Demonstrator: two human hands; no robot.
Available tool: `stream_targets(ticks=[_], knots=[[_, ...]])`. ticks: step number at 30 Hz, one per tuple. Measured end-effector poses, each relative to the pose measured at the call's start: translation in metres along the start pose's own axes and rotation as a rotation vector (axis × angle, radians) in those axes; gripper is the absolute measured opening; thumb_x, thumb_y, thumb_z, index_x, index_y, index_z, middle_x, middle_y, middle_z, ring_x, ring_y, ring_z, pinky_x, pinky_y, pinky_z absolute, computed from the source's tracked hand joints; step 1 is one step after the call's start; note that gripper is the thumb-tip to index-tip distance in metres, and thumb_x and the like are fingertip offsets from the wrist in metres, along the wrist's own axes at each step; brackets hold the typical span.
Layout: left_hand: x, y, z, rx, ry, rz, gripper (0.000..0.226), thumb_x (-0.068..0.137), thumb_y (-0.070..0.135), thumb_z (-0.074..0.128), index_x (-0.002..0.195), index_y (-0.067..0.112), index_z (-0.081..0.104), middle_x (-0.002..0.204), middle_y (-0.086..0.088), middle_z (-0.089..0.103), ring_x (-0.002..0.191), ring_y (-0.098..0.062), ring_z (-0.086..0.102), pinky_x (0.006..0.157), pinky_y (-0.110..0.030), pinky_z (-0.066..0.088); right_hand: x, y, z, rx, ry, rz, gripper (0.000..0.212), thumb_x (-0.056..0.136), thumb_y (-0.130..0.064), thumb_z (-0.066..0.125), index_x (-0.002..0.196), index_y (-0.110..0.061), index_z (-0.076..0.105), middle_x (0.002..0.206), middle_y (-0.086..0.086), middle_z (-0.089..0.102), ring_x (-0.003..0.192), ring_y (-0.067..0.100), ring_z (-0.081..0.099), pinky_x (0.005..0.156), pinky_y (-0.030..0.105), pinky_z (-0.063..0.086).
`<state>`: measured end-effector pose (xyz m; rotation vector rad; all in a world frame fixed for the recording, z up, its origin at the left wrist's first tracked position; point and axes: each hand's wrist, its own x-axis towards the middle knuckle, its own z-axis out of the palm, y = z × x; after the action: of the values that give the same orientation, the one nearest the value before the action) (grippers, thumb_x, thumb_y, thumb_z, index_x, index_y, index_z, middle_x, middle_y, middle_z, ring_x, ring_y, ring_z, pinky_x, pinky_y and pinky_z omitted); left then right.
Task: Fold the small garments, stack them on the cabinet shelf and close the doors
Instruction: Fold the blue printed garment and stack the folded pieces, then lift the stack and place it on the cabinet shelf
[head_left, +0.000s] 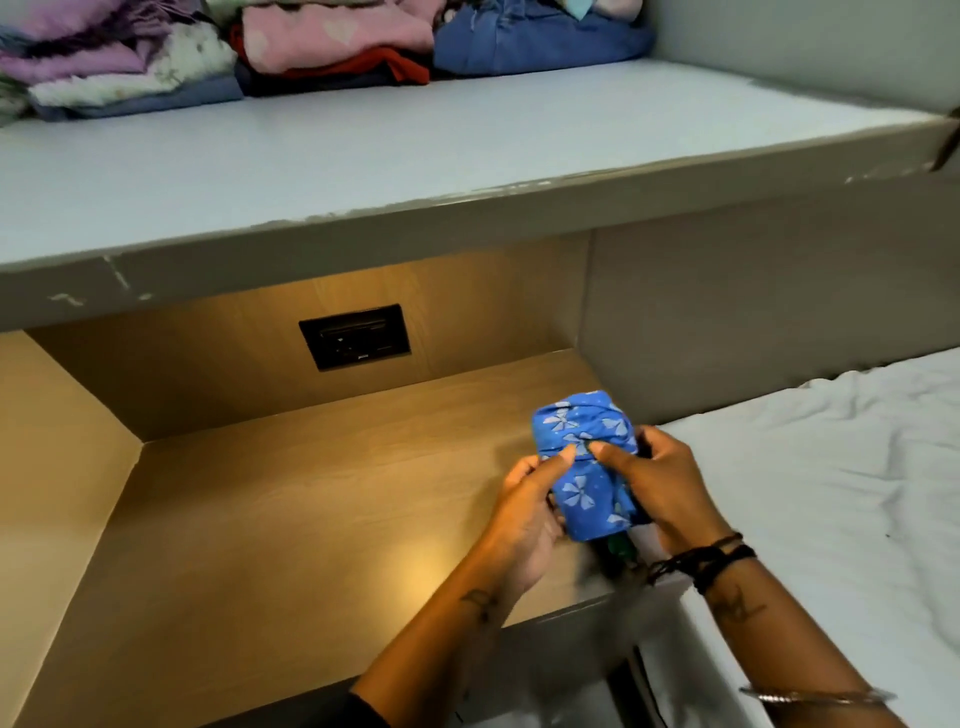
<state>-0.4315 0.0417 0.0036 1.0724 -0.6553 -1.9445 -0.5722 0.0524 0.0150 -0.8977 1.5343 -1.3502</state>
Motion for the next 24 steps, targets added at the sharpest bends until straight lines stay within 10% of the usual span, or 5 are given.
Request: stream_targets(ticks=[7, 11, 14, 24], knots=[[0.038, -0.038, 0.044, 0.314, 0.227, -0.086, 0.016, 0.09, 0.02, 0.067, 0.083, 0.015, 0.054, 0.077, 0.0, 0.066, 0.059, -0.004, 0.064, 0.05, -0.019, 0.05, 0.039, 0.032, -0.058, -0.367, 0.055, 0.076, 0.028, 0.071, -0.033, 0.081, 0.08, -0.009, 0.069, 0.08, 0.008, 0.075, 0.072, 0.023, 0.072, 0.074, 0.044, 0.06], [0.049, -0.052, 0.047, 0.303, 0.419, -0.116, 0.034, 0.076, 0.027, 0.079, 0.093, 0.019, 0.051, 0.1, -0.007, 0.068, 0.081, -0.02, 0.068, 0.068, -0.032, 0.06, 0.048, 0.047, -0.068, -0.273, 0.003, 0.234, 0.063, 0.058, -0.053, 0.084, 0.098, -0.01, 0.065, 0.089, 0.01, 0.075, 0.076, 0.024, 0.073, 0.073, 0.042, 0.061], [0.051, -0.055, 0.047, 0.294, 0.43, -0.19, 0.058, 0.068, 0.036, 0.082, 0.114, 0.012, 0.054, 0.107, -0.009, 0.069, 0.082, -0.023, 0.071, 0.058, -0.029, 0.059, 0.051, 0.043, -0.071, -0.22, -0.143, 0.305, 0.048, 0.072, -0.047, 0.077, 0.093, -0.003, 0.072, 0.083, 0.014, 0.076, 0.073, 0.026, 0.074, 0.076, 0.041, 0.061], [0.05, -0.053, 0.051, 0.13, 0.257, -0.222, 0.037, 0.077, 0.022, 0.075, 0.109, 0.005, 0.068, 0.096, -0.014, 0.076, 0.084, -0.032, 0.074, 0.073, -0.04, 0.061, 0.052, 0.048, -0.068, -0.114, -0.218, 0.38, 0.049, 0.075, -0.049, 0.073, 0.099, -0.006, 0.072, 0.088, 0.012, 0.077, 0.081, 0.028, 0.074, 0.081, 0.041, 0.059]])
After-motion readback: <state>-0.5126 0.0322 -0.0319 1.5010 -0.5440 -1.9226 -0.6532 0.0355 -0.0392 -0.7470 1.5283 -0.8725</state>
